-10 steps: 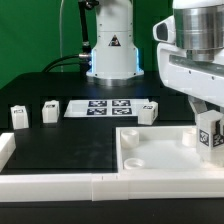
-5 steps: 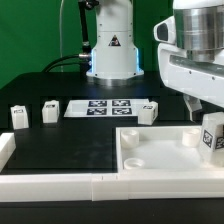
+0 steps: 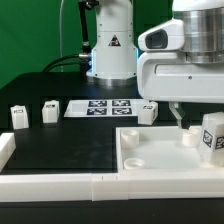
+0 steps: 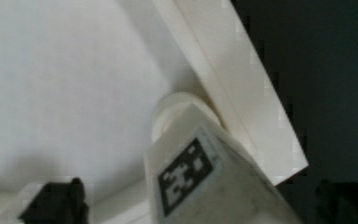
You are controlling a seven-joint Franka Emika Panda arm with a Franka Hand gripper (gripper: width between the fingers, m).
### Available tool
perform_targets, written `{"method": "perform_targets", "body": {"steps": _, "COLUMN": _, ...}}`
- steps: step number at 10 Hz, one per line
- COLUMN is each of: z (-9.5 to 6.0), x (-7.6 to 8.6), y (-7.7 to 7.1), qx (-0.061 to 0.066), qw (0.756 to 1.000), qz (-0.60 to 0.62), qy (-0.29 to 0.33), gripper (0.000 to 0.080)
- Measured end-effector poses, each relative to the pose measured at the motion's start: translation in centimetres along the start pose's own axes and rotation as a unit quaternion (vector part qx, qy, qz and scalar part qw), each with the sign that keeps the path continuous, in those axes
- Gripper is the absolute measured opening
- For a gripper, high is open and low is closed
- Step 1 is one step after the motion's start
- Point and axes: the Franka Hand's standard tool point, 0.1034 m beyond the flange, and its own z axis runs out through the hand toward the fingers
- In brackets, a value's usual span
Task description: Assemble one leg
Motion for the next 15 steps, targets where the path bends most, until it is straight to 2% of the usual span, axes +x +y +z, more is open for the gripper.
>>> {"method": "perform_targets", "body": {"steps": 1, "z": -0.01, "x": 0.0, "y": -0.18, "qx": -0.002, "qw": 0.999, "qz": -0.048, "qy": -0.005, "gripper": 0.0648}}
{"method": "perform_targets", "body": {"steps": 3, "z": 0.02, "x": -0.1, "y": -0.62, "qx": -0.015, "qw": 0.985, "qz": -0.171, "qy": -0.009, "gripper": 0.0648}}
{"method": "perform_targets", "body": {"steps": 5, "z": -0.03, "x": 0.04, "y": -0.45, "qx": -0.017, "qw": 0.964, "qz": -0.266, "qy": -0.009, "gripper": 0.0648}}
{"method": "perform_targets", "body": {"steps": 6, "z": -0.04, "x": 0.04, "y": -0.44, "qx": -0.017, "qw": 0.963, "qz": -0.269, "qy": -0.009, "gripper": 0.0648}}
{"method": "perform_targets", "body": {"steps": 8, "z": -0.04, "x": 0.05, "y": -0.44, "qx": -0.017, "qw": 0.963, "qz": -0.269, "qy": -0.009, "gripper": 0.0384}}
{"method": "perform_targets", "body": {"steps": 9, "z": -0.06, "x": 0.11, "y": -0.36, "qx": -0.017, "qw": 0.963, "qz": -0.268, "qy": -0.008, "gripper": 0.0293}}
{"method": "perform_targets", "body": {"steps": 12, "z": -0.05, "x": 0.18, "y": -0.21, "qx": -0.017, "qw": 0.969, "qz": -0.245, "qy": -0.008, "gripper": 0.0293}}
{"method": "perform_targets", "body": {"steps": 13, "z": -0.02, "x": 0.17, "y": -0.21, "qx": -0.017, "qw": 0.979, "qz": -0.203, "qy": -0.006, "gripper": 0.0293}}
{"method": "perform_targets", "body": {"steps": 14, "z": 0.02, "x": 0.15, "y": -0.17, "qx": -0.016, "qw": 0.994, "qz": -0.108, "qy": 0.0, "gripper": 0.0293}}
{"method": "perform_targets", "body": {"steps": 15, "z": 0.02, "x": 0.2, "y": -0.14, "qx": -0.016, "qw": 0.999, "qz": -0.046, "qy": 0.001, "gripper": 0.0293}}
